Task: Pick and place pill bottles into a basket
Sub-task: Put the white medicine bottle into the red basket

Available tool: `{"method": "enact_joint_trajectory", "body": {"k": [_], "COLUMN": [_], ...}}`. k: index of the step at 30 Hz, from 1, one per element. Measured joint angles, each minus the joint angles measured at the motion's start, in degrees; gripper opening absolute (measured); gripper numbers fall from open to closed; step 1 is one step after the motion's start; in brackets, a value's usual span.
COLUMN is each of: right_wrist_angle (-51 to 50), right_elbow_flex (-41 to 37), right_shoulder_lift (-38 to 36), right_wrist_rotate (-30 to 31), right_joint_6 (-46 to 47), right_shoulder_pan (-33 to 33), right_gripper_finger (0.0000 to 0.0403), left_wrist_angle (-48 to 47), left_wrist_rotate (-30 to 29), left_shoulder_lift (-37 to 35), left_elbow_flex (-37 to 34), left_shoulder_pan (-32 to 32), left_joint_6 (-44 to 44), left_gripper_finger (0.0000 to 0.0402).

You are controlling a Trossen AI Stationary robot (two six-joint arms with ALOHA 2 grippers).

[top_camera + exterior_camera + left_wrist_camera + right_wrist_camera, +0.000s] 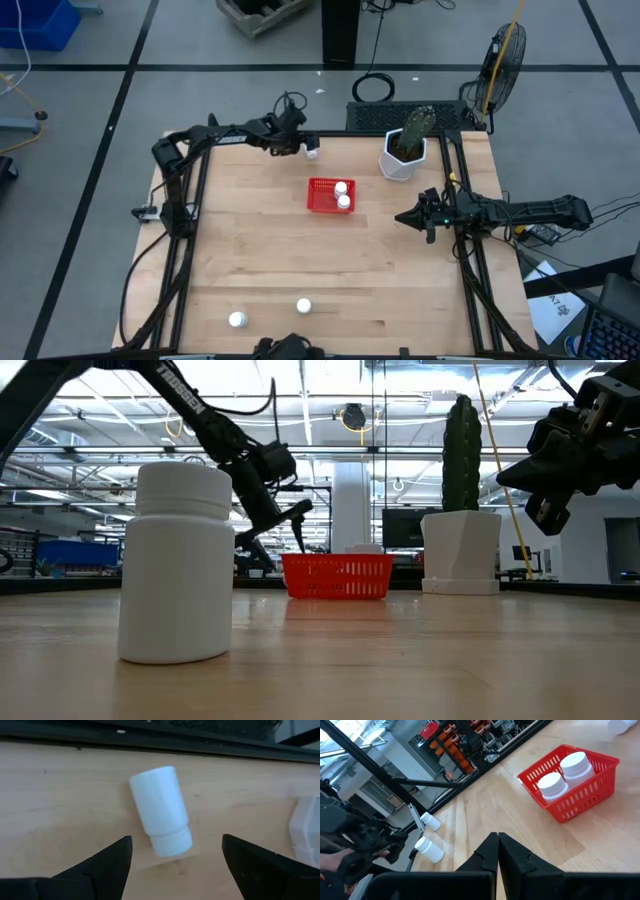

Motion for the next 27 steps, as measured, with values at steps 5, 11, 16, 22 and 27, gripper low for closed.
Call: {"method": "enact_joint_trajectory", "body": {"k": [5, 11, 16, 22, 27], "right_wrist_angle": [0.0, 0.0, 0.0, 0.0, 0.0], "right_elbow_flex": [0.0, 0.0, 0.0, 0.0, 0.0], "right_shoulder_lift": [0.0, 0.0, 0.0, 0.0, 0.0], "right_wrist_rotate": [0.0, 0.0, 0.0, 0.0, 0.0], "right_joint_6": [0.0, 0.0, 0.0, 0.0, 0.0], "right_shoulder_pan": [0.0, 0.0, 0.0, 0.0, 0.0], "right_gripper_finger": [0.0004, 0.0004, 0.0004, 0.0004, 0.0004], "left_wrist_angle": [-8.5, -26.4, -29.8, -32.6, -35.3], "left_wrist_rotate": [-1.1, -0.8, -1.0, 0.3, -0.5], "left_shoulder_lift": [4.8, 12.7, 18.0, 23.2, 25.1], "left_elbow_flex": [12.4, 28.2, 36.7, 43.3, 43.9], "left_shoulder_pan": [0.1, -0.2, -0.9, -3.0, -3.8], "left_joint_6": [5.3, 7.4, 7.2, 6.5, 6.0], "left_gripper_finger": [0.0315, 0.0315, 0.0315, 0.0315, 0.0315]}}
